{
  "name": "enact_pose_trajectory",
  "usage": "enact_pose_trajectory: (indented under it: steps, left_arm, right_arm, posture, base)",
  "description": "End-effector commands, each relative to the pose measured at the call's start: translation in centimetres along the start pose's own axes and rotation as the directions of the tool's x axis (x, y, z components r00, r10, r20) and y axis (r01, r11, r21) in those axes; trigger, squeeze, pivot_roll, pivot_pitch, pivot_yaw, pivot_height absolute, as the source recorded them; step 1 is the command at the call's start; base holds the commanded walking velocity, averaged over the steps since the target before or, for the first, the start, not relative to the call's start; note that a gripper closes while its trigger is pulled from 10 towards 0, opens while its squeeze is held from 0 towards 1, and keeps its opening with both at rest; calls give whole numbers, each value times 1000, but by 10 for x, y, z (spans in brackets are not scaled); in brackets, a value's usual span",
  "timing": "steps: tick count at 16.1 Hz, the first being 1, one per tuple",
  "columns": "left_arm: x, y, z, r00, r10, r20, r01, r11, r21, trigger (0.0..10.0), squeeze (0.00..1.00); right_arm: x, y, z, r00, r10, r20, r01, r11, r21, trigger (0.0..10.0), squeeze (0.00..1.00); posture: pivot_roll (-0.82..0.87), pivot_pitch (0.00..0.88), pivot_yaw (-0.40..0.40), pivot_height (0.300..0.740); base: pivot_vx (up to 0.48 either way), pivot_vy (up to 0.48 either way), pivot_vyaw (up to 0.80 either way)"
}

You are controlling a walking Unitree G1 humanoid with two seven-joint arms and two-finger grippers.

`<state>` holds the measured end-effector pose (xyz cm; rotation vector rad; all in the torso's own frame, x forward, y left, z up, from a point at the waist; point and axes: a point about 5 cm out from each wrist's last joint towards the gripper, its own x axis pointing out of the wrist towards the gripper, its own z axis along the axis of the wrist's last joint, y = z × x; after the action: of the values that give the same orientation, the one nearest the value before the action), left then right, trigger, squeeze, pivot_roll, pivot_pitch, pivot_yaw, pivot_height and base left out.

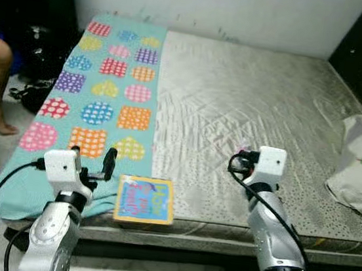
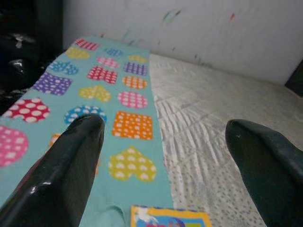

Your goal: Clean up the room

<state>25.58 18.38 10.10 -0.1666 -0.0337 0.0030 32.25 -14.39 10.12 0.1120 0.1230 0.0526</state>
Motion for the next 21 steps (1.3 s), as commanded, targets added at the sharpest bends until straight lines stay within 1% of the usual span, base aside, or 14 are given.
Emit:
enact_pose_trajectory:
  steps: [1, 4, 6, 7, 9, 11, 14, 18, 20, 21]
  left_arm:
    - [-2, 6, -1, 1000, 18, -8, -18, 1000, 22, 10000, 0]
    - [-2, 6, -1, 1000, 22, -8, -22, 999, 23, 10000, 0]
    - [-1, 5, -3, 1000, 21, -10, -21, 999, 30, 10000, 0]
    - [0, 5, -2, 1000, 9, -4, -9, 998, 62, 10000, 0]
    - [4, 6, -1, 1000, -8, -7, 8, 996, 85, 10000, 0]
    - [8, 5, 0, 1000, -24, -4, 25, 994, 102, 10000, 0]
    - [13, 1, -1, 999, -32, 2, 32, 992, 121, 10000, 0]
    - [19, -3, 0, 999, -38, 8, 37, 991, 130, 10000, 0]
    - [21, -4, -1, 999, -42, 7, 41, 989, 140, 10000, 0]
    - [21, -2, 0, 1000, -27, 12, 25, 990, 138, 10000, 0]
  right_arm:
    - [2, 9, 2, 1000, 30, 5, -30, 1000, 6, 10000, 0]
    - [2, 11, 2, 999, 48, 4, -48, 999, 2, 10000, 0]
    - [3, 11, 1, 999, 49, 6, -49, 999, 7, 10000, 0]
    - [4, 10, 1, 999, 37, 13, -37, 999, 20, 10000, 0]
    - [5, 13, 0, 999, 19, 26, -20, 999, 41, 10000, 0]
    - [4, 13, 0, 999, 17, 36, -18, 999, 39, 10000, 0]
    - [1, 8, -1, 999, 7, 50, -8, 1000, 27, 10000, 0]
    - [0, 0, 2, 997, -24, 79, 22, 1000, 20, 10000, 0]
    - [-1, 3, 2, 996, -19, 87, 17, 1000, 20, 10000, 0]
    - [-1, 8, 3, 996, 15, 92, -16, 1000, 11, 10000, 0]
  posture:
    - [-16, 77, -107, 740]
    - [-14, 72, -110, 740]
    - [-2, 59, -86, 740]
    - [2, 53, -71, 740]
    - [0, 46, -33, 740]
    - [-16, 43, -8, 740]
    - [-36, 40, 11, 740]
    - [-55, 30, 62, 740]
    - [-57, 34, 58, 740]
    - [-56, 42, 43, 740]
  base:
    - [0, 480, 0]
    - [0, 480, 0]
    - [0, 444, 0]
    - [0, 0, 0]
    - [0, 0, 0]
    - [0, 0, 0]
    - [0, 0, 0]
    - [0, 0, 0]
    - [0, 0, 0]
    - [0, 0, 0]
